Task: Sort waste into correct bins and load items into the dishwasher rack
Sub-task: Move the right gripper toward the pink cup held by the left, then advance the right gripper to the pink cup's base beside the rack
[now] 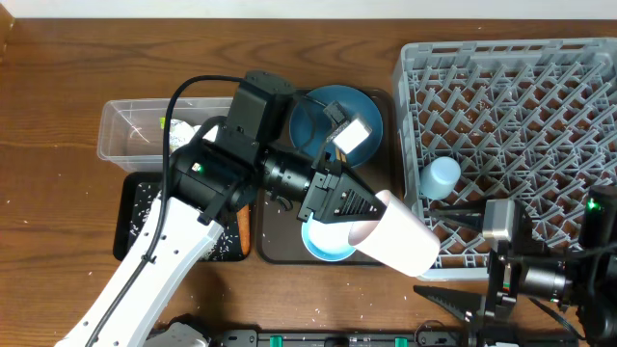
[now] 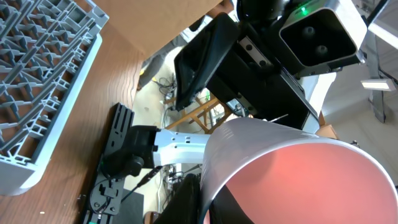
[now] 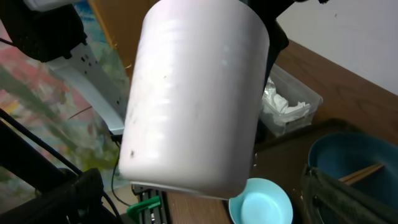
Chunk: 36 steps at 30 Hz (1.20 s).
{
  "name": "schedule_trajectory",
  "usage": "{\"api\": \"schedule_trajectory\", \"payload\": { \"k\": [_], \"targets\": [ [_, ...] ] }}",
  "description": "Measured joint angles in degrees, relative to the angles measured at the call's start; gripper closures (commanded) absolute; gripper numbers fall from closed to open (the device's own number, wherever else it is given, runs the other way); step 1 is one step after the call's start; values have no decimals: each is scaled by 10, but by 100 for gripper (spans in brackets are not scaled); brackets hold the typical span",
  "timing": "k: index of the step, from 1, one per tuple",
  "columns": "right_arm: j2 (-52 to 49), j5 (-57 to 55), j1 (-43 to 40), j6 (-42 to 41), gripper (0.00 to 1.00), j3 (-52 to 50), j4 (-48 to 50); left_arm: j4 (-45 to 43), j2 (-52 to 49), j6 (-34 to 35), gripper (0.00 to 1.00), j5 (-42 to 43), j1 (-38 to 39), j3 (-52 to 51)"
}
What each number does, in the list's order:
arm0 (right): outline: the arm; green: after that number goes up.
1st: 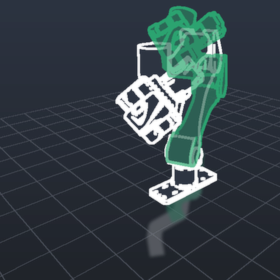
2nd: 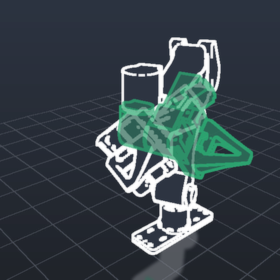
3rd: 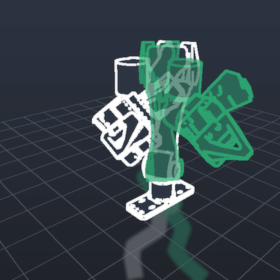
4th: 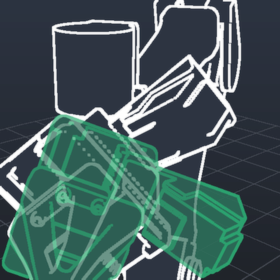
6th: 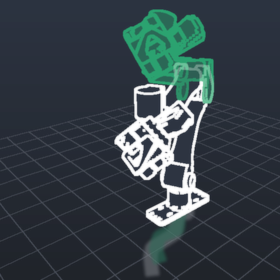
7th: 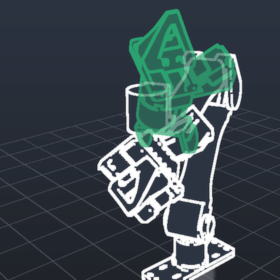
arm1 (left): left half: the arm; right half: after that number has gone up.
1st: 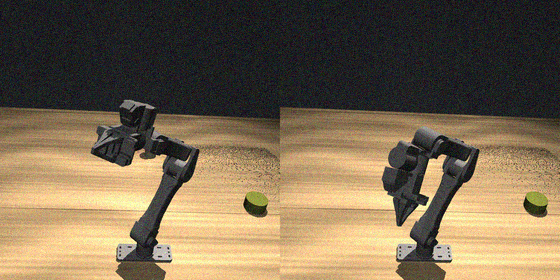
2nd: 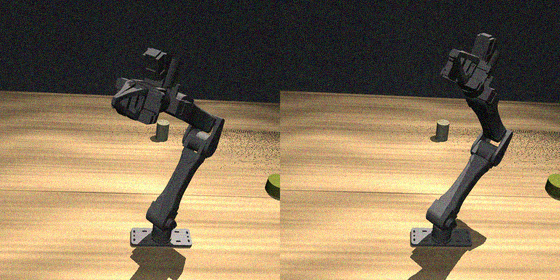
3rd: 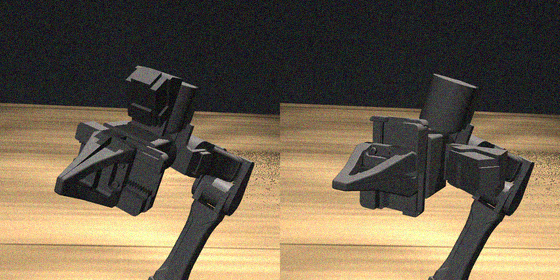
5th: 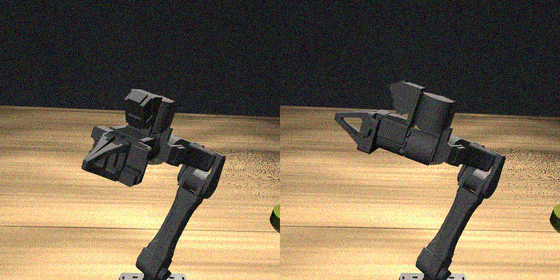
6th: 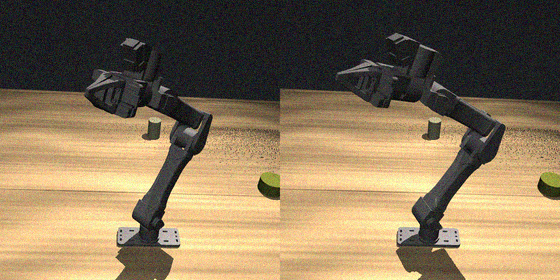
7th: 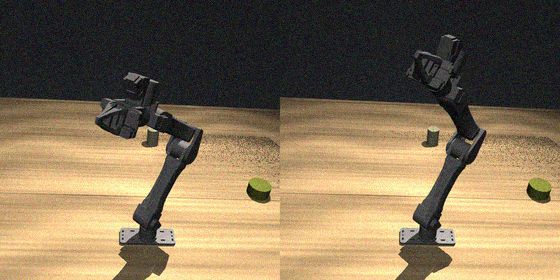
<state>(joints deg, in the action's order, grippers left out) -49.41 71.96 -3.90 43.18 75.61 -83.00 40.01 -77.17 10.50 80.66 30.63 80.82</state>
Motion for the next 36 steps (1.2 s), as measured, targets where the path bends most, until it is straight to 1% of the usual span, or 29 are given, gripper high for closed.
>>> {"api": "schedule_trajectory", "payload": {
  "k": [7, 17, 24, 28, 36],
  "targets": [
    [-22, 21, 0, 0, 1, 0, 0, 0, 0, 0, 91, 0, 0, 0],
    [-27, 53, 0, 0, 2, 0, -11, 0, 0, 0, 91, 0, 0, 0],
    [-27, 59, 0, 0, 3, 0, -25, -3, 0, -1, 91, 0, 0, 0],
    [-27, 61, 0, 1, 7, 0, -26, -5, 0, 0, 92, 0, 0, 0],
    [-28, 60, 0, 2, 7, 0, -30, -13, 0, 0, 91, 0, 0, 0]
  ]
}}
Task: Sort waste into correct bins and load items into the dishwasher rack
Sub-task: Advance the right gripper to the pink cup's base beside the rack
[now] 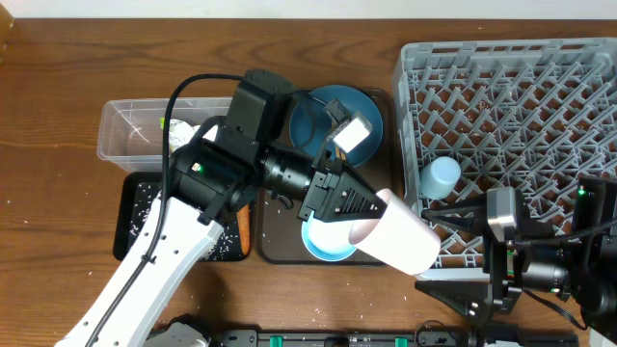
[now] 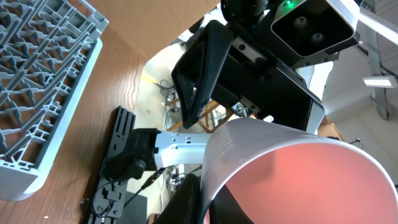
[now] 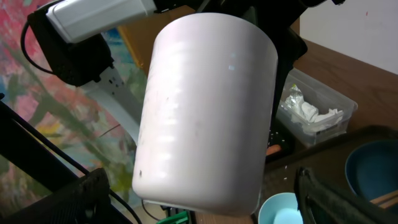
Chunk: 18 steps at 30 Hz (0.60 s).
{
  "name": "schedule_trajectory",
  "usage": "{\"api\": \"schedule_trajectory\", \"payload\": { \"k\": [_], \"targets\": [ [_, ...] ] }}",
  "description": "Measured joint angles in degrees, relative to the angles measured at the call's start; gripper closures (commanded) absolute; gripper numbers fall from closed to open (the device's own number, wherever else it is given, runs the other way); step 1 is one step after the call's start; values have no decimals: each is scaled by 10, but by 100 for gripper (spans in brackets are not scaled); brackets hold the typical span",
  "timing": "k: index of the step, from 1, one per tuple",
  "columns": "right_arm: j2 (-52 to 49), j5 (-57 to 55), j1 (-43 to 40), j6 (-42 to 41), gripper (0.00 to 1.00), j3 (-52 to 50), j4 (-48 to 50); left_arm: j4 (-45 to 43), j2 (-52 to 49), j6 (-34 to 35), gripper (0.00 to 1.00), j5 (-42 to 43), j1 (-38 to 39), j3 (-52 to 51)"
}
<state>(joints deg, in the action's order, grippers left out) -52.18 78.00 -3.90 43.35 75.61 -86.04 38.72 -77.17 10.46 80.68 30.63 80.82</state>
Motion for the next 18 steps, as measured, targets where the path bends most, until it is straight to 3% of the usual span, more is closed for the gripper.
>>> {"api": "schedule_trajectory", "payload": {
  "k": [18],
  "targets": [
    [-34, 13, 0, 0, 7, 0, -7, -2, 0, 0, 91, 0, -2, 0]
  ]
}}
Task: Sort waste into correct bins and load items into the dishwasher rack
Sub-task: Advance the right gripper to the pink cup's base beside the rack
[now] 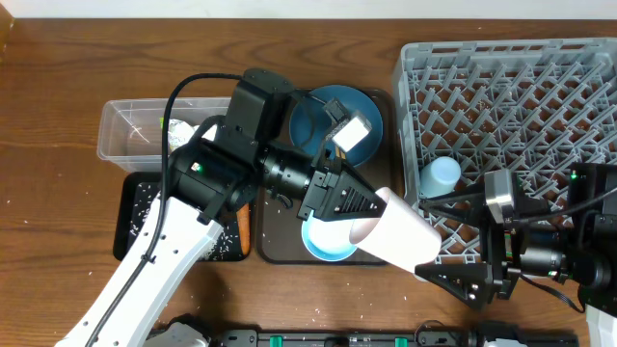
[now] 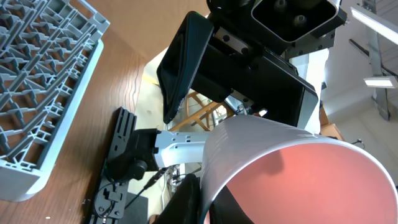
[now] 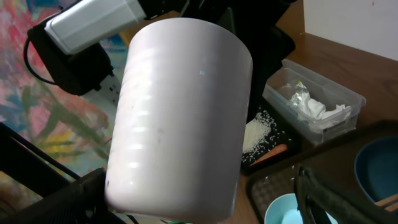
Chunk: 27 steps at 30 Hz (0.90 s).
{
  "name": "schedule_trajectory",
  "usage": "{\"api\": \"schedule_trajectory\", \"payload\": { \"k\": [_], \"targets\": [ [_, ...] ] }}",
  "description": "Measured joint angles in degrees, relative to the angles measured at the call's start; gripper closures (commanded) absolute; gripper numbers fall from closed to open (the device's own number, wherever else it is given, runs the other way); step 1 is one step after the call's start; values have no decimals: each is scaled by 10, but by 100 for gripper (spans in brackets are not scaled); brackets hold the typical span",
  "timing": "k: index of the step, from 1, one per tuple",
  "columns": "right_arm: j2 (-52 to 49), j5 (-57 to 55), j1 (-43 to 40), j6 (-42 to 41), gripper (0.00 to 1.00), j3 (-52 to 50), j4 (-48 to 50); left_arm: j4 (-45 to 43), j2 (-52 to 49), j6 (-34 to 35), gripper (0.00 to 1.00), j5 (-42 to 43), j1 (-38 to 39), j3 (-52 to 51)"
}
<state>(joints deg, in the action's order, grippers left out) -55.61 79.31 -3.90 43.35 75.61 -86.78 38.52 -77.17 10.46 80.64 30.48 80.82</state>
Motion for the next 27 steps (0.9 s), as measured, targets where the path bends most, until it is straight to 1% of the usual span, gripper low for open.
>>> {"api": "schedule_trajectory", "payload": {
  "k": [27],
  "targets": [
    [0, 0, 0, 0, 7, 0, 1, 0, 0, -4, 91, 0, 0, 0]
  ]
}}
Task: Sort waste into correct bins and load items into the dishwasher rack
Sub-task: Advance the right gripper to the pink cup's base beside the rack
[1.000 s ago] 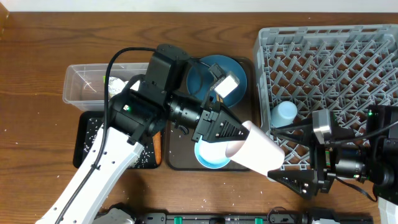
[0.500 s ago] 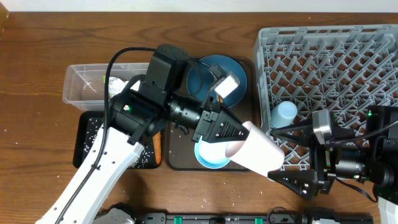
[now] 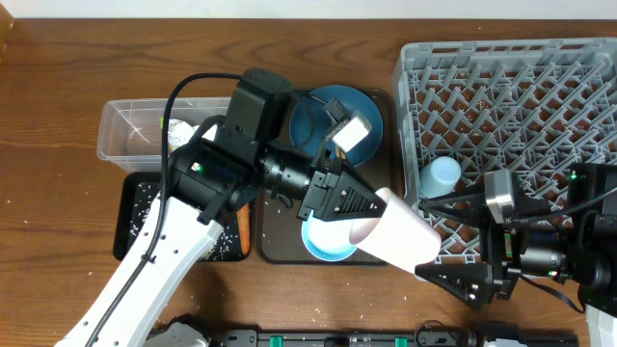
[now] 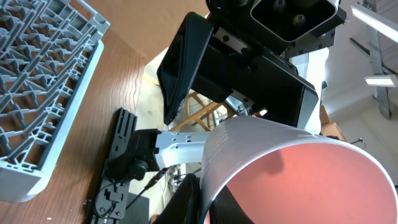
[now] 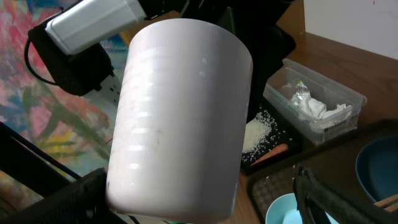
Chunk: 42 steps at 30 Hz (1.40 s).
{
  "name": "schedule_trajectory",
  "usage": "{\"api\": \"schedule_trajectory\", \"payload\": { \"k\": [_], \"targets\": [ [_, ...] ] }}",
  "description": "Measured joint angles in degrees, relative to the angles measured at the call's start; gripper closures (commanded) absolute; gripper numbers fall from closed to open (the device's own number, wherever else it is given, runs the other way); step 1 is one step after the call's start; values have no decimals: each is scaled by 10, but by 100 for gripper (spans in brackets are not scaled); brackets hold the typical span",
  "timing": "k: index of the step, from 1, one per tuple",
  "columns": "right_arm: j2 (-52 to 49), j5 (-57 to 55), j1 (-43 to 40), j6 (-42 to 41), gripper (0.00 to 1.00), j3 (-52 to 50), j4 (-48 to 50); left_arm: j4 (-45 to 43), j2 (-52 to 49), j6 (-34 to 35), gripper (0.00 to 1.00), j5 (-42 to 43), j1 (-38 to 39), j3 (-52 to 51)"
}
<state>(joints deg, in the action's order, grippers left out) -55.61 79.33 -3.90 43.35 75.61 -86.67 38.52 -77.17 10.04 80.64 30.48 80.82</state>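
Note:
My left gripper is shut on the rim of a large white cup, held tilted above the brown tray's right end with its base pointing to the lower right. The left wrist view shows the cup's pink inside, with the left gripper pinching its wall. My right gripper stands open, one finger on each side of the cup's base. In the right wrist view the cup fills the middle between the fingertips. The grey dishwasher rack holds a light blue cup.
A brown tray carries a small light blue bowl and a dark blue bowl with chopsticks. At the left are a clear bin with crumpled paper and a black tray with rice. A carrot piece lies between the trays.
My left gripper has held the white cup tilted over the tray throughout. My right gripper was first open, low at the table's front right. Then it was nearer the cup. By 0.9 s ago its open fingers flanked the cup's base, where they stay.

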Motion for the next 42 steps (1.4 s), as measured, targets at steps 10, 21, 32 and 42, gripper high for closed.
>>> {"api": "schedule_trajectory", "payload": {
  "k": [10, 21, 32, 42],
  "targets": [
    [-4, 4, 0, 0, 7, 0, 12, 0, 0, 0, 91, 0, 0, 0],
    [-28, 26, 9, 0, 9, 0, 12, 0, 0, 0, 91, -9, -1, 0],
    [-31, 23, 64, 6, 10, 0, 24, 0, 0, 0, 91, -1, 0, 0],
    [-33, 23, 65, 7, 12, 0, 28, 0, 0, 0, 91, -2, 0, 0]
  ]
}}
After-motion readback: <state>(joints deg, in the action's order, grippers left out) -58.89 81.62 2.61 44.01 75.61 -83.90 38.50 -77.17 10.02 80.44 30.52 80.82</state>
